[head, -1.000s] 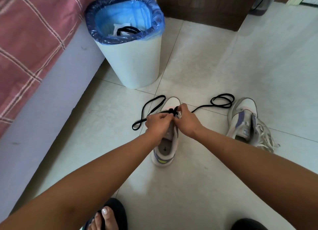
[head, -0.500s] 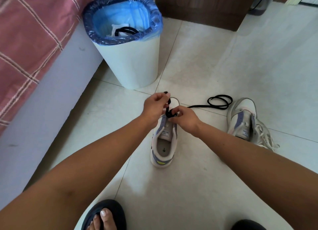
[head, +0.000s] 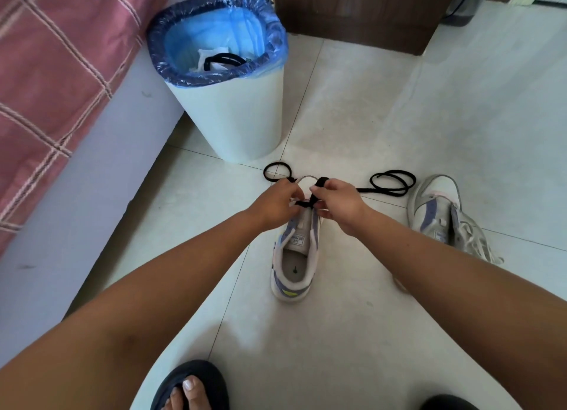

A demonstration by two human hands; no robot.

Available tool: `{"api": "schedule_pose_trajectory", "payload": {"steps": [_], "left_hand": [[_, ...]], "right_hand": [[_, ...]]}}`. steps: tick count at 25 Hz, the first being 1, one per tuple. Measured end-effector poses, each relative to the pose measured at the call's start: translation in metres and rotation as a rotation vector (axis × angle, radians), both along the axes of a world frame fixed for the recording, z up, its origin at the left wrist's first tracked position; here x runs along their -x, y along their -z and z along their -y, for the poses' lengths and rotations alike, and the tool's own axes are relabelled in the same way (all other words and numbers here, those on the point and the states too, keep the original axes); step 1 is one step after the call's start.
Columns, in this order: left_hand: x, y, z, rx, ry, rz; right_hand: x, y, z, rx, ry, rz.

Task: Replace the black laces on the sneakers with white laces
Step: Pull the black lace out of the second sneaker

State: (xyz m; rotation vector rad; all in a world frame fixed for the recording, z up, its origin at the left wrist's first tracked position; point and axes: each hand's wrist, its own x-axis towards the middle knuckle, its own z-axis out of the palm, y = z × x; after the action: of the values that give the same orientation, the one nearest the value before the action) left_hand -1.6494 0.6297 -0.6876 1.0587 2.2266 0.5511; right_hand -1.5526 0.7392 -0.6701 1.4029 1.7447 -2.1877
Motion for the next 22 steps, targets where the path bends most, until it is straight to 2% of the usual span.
{"api": "schedule_pose_trajectory", "payload": {"steps": [3,5,7,8,9,12,15,18,20,22], "left_hand": [[-0.003,0.004,0.000,-0.001,0.045,-0.043],[-0.004,0.000,-0.005,0.034,0.050,-0.078],[-0.005,-0.002,-0.010,0.125,0.078,-0.126],[-0.005,-0.003,-0.012,0.155,0.089,-0.139],[-0.005,-0.003,-0.013,0.170,0.095,-0.145],[-0.006,-0.004,-0.011,0.130,0.093,-0.196],[-0.008,-0.002,-0.005,0.075,0.103,-0.210],[-0.001,-0.006,0.000,0.110,0.116,-0.091],[0.007,-0.010,0.005,0.174,0.129,-0.016],[0.010,-0.010,0.010,0.192,0.084,0.025]], "right_hand": [[0.006,-0.006,-0.005,0.023,0.098,-0.050],[0.008,-0.007,-0.008,0.080,0.330,-0.113],[0.006,-0.007,-0.003,0.092,0.534,-0.079],[0.002,-0.005,0.005,0.061,0.525,-0.007],[-0.006,-0.002,0.014,0.022,0.434,0.083],[-0.036,-0.002,0.044,-0.121,-0.038,0.251],[-0.048,0.006,0.053,-0.362,-0.424,0.213],[-0.047,0.008,0.043,-0.562,-0.573,0.211],[-0.048,0.005,0.030,-0.693,-0.627,0.269],[-0.049,0.003,0.016,-0.844,-0.771,0.317]]}}
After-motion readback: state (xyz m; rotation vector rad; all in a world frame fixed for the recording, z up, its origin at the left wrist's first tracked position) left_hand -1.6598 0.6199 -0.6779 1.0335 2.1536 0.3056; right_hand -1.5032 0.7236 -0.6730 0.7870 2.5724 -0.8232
